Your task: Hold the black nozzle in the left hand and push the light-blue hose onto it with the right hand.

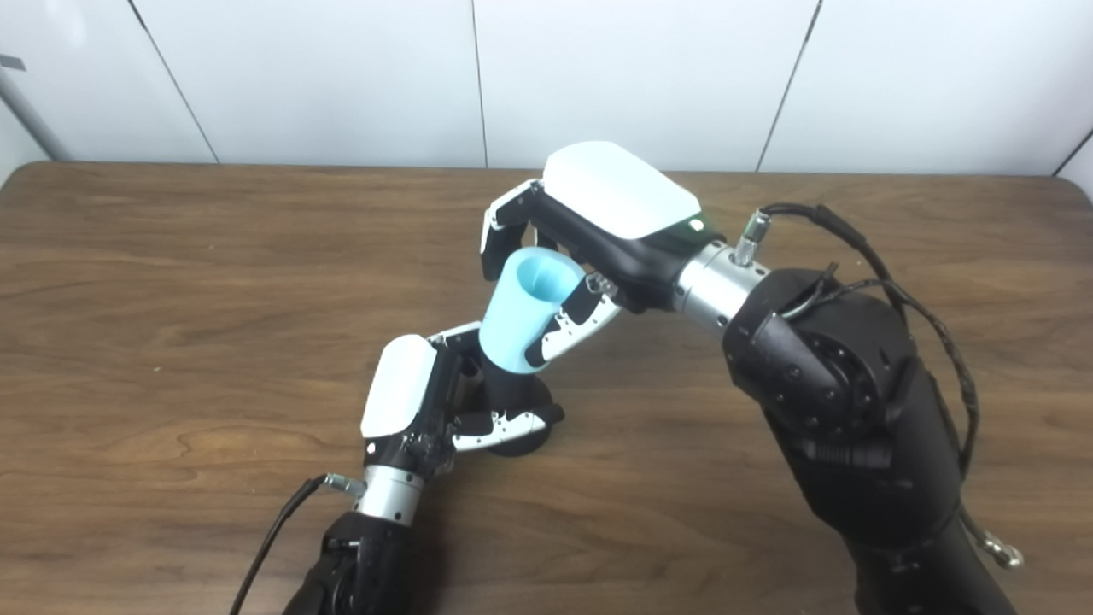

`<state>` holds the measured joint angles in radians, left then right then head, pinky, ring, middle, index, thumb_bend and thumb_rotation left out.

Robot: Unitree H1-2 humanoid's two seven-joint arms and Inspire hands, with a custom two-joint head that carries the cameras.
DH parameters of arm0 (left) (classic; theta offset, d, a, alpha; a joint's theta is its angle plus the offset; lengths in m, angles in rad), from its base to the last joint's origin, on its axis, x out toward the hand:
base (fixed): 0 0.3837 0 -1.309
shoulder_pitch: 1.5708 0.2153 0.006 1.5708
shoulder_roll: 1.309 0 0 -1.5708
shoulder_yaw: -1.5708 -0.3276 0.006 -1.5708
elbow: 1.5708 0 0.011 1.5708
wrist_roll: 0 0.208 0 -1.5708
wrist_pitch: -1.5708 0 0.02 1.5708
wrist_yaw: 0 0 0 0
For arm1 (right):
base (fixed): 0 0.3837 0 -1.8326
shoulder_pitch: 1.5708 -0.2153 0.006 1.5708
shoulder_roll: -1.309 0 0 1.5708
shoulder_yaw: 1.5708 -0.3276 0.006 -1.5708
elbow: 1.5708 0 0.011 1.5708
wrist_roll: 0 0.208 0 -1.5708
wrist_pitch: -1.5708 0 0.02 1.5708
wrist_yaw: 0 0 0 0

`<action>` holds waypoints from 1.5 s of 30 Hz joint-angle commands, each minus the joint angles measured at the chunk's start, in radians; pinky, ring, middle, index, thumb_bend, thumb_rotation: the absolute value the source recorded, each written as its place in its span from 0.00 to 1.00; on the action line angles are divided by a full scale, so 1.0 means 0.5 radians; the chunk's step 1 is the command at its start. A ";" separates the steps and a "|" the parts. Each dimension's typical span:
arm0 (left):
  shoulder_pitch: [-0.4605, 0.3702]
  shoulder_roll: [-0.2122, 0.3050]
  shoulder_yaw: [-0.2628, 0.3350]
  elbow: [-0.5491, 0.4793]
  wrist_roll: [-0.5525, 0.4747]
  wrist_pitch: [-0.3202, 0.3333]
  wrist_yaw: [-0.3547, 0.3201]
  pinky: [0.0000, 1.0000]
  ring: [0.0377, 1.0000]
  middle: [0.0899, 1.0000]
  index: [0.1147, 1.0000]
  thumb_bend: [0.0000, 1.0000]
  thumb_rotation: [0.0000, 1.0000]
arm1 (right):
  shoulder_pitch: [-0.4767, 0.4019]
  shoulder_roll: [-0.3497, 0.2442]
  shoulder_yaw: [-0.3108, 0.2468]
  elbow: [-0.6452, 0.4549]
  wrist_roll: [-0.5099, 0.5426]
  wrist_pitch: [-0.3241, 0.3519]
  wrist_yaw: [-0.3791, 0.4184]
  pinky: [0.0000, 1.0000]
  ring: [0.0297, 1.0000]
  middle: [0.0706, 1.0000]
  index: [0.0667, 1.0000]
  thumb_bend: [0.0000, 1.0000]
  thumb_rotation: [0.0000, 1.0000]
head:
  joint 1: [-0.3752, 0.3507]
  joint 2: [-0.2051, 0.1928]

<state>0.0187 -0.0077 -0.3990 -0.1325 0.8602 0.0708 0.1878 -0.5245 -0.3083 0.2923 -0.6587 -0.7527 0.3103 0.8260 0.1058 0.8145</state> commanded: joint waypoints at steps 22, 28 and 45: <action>0.033 -0.024 -0.017 0.028 0.020 0.080 -0.061 0.50 0.50 0.44 0.42 0.52 0.00 | -0.048 -0.012 0.048 -0.024 0.005 -0.017 0.020 0.29 0.38 0.50 0.46 0.49 0.00 | -0.004 0.014; 0.032 -0.036 -0.028 0.036 0.033 0.090 -0.060 0.49 0.50 0.45 0.42 0.52 0.00 | -0.094 0.005 0.057 -0.055 0.001 0.045 0.081 0.29 0.37 0.49 0.47 0.49 0.00 | 0.010 0.021; 0.038 -0.072 -0.066 0.065 0.059 0.100 -0.040 0.49 0.51 0.45 0.42 0.52 0.00 | -0.195 -0.010 0.126 -0.040 -0.043 0.064 0.217 0.29 0.38 0.48 0.49 0.49 0.00 | 0.006 0.032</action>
<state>0.0169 -0.0129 -0.4101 -0.1305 0.8736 0.0815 0.1883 -0.5938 -0.3094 0.3537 -0.6629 -0.7775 0.3541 0.9301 0.1089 0.8299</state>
